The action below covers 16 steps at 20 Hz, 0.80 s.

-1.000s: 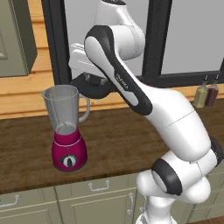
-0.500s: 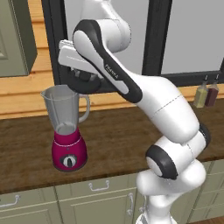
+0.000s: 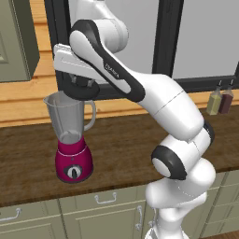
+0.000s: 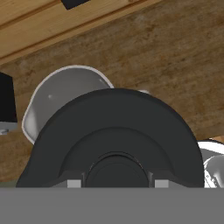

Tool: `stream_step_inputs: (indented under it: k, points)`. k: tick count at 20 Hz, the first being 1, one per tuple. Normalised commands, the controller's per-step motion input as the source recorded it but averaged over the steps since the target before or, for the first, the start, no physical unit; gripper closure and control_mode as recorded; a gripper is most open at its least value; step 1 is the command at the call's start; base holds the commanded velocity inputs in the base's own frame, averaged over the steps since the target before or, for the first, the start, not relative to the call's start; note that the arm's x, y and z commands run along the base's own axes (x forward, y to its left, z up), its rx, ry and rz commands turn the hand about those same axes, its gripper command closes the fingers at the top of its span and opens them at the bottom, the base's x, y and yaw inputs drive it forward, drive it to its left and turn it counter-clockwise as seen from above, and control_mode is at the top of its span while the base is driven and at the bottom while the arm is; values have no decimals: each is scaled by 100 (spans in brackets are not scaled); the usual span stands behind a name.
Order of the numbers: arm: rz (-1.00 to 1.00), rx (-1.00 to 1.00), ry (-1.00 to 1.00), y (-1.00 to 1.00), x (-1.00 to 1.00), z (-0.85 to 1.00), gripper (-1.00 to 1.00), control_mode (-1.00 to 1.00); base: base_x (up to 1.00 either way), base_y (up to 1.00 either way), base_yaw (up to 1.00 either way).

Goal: Close the lid blender by securely placing the lid on top.

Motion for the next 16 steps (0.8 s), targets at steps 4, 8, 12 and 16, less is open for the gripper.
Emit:
stream_step_inputs:
  k: [4, 8, 12, 16]
  points:
    - [4, -1, 2, 7, 31, 0, 100, -100, 0, 0, 0]
    - [3, -3, 1, 7, 12, -1, 100, -100, 0, 0, 0]
    - [6, -1, 0, 0, 17, -3, 100, -100, 0, 0, 0]
    - [7, 0, 0, 2, 27, 0, 100, -100, 0, 0, 0]
